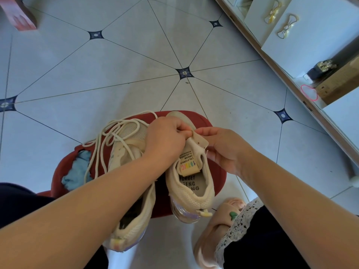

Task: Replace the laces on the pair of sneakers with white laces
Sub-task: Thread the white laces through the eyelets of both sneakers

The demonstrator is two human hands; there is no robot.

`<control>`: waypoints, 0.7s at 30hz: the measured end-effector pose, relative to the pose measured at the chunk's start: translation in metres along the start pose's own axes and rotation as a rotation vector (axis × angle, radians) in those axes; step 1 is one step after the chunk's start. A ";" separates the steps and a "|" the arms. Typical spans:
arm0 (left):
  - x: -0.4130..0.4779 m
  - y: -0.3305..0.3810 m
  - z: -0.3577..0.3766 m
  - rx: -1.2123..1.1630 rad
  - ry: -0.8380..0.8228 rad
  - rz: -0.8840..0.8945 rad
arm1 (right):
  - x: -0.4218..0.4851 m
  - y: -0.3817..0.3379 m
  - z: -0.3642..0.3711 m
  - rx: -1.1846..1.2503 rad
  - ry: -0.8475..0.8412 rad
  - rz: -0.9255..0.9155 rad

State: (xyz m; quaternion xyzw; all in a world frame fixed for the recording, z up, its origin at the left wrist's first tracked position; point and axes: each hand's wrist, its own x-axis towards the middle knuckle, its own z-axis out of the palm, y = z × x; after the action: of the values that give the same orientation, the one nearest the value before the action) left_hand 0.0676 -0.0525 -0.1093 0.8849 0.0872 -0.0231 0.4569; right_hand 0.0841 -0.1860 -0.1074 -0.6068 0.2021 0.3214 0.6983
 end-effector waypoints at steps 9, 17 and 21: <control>0.001 0.001 0.000 0.031 0.022 0.047 | 0.006 -0.004 -0.003 -0.037 -0.040 0.032; 0.000 0.000 0.005 0.081 -0.023 0.122 | 0.011 -0.007 -0.006 0.007 -0.077 0.093; 0.004 -0.001 0.002 0.141 -0.029 0.172 | 0.011 -0.005 -0.002 -0.058 0.020 0.023</control>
State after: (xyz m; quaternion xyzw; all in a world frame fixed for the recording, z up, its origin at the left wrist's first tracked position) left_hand 0.0710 -0.0530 -0.1116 0.9186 0.0022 -0.0026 0.3952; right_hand 0.0955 -0.1859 -0.1111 -0.6276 0.2065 0.3288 0.6748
